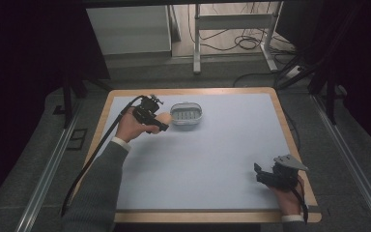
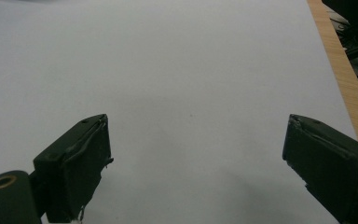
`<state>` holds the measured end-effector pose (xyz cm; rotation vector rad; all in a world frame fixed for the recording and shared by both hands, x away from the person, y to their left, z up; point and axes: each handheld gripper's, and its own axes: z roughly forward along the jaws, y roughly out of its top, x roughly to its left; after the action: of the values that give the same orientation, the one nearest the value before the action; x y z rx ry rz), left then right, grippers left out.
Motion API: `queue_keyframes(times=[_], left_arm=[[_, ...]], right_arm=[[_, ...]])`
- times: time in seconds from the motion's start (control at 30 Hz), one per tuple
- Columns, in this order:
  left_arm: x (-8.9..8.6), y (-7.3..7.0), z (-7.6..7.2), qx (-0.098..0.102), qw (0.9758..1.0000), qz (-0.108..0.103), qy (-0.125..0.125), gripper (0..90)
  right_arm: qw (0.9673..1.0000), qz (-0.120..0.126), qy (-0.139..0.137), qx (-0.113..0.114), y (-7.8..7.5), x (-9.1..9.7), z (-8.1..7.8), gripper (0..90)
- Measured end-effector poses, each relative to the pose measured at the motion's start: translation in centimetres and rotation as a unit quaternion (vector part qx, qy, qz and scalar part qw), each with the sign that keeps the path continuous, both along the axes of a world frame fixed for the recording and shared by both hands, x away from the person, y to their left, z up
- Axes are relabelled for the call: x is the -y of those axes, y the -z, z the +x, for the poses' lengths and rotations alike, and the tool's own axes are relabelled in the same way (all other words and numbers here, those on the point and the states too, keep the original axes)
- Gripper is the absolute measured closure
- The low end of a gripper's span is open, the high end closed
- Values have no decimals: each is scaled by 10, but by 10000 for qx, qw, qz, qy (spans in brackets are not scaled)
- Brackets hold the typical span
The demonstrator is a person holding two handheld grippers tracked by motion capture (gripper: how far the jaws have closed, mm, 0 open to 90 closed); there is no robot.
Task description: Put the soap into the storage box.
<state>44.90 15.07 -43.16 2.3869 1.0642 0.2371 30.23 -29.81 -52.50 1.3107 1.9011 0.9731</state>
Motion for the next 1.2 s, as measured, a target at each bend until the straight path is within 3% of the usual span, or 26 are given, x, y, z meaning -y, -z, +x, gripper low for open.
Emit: queue_keyframes(times=[1.2], left_arm=[[20,-8,17,24,9999,74,108,327]], right_arm=[[10000,-5,8,-35,0,0,1,75]])
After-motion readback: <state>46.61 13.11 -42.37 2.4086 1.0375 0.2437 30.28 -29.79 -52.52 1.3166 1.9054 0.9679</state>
